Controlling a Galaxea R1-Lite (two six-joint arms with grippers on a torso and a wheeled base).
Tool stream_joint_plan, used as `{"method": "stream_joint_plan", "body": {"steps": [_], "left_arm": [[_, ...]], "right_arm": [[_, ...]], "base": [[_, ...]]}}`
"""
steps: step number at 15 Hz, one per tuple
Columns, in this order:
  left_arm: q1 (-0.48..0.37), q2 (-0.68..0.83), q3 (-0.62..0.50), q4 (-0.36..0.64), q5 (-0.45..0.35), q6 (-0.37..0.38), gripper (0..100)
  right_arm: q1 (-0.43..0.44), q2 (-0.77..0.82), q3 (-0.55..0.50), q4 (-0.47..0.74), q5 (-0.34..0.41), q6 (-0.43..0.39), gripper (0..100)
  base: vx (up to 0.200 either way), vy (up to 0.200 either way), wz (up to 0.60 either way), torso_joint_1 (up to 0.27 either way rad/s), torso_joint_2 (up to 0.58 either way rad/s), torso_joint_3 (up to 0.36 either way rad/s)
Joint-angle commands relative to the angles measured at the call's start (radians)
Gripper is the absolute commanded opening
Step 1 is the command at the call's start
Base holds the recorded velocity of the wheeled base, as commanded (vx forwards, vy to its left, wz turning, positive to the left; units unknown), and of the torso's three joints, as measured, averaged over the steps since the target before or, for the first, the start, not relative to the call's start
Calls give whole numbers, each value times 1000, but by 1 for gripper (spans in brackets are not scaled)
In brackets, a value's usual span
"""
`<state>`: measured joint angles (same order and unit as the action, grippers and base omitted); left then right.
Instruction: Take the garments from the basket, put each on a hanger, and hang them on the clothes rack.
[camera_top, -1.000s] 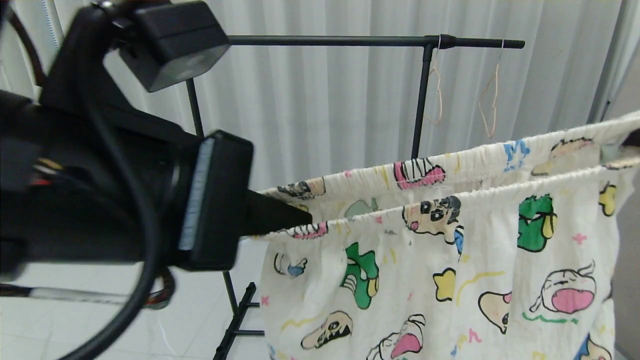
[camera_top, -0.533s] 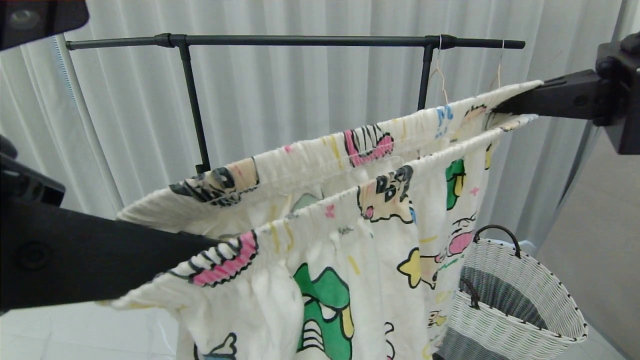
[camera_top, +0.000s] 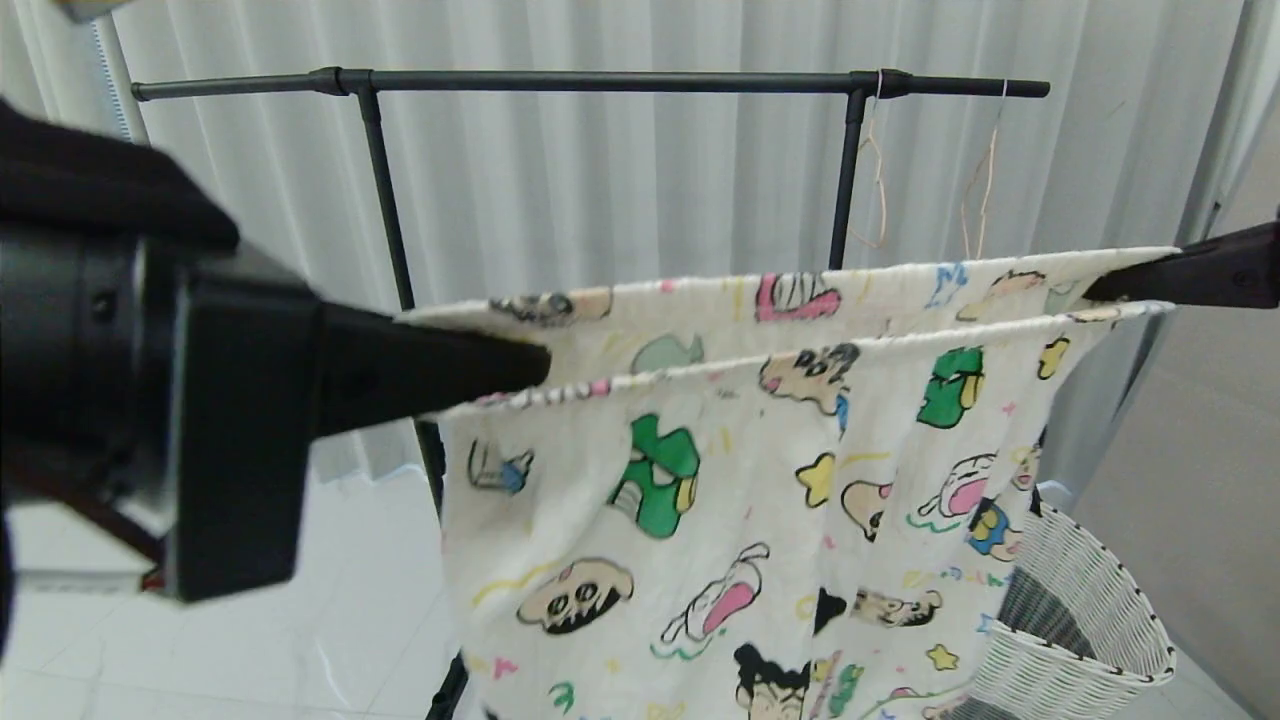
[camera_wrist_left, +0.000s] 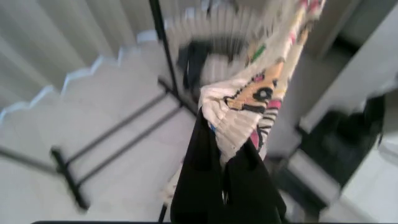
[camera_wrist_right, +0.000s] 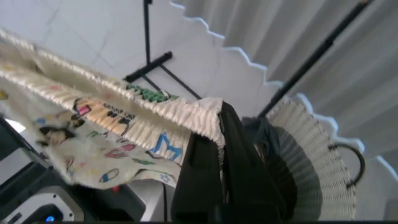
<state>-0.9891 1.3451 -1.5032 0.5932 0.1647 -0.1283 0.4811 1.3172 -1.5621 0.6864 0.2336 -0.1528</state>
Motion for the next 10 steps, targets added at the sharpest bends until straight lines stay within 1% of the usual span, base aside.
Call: {"method": "stream_joint_plan", "body": {"steps": [1, 2, 3, 5, 7, 10], "left_arm": [[6, 72, 3, -58, 4, 1, 0], [6, 103, 3, -107, 7, 1, 0], [6, 111, 3, -110, 13, 1, 0], [6, 111, 9, -110, 16, -1, 0], [7, 106, 6, -110, 18, -2, 0], [24, 101, 8, -110, 70, -2, 0]], "right_arm": [[-39, -62, 2, 28, 0, -1, 0], [-41, -95, 5, 71, 1, -1, 0], [-35, -108, 10, 87, 7, -1, 0], [11, -125, 48, 78, 12, -4, 0], [25, -127, 62, 55, 12, -4, 0], [36, -127, 66, 44, 12, -4, 0]], "base": [[0, 0, 0, 0, 0, 0], [0, 0, 0, 0, 0, 0], [0, 0, 0, 0, 0, 0], [0, 0, 0, 0, 0, 0], [0, 0, 0, 0, 0, 0], [0, 0, 0, 0, 0, 0]]}}
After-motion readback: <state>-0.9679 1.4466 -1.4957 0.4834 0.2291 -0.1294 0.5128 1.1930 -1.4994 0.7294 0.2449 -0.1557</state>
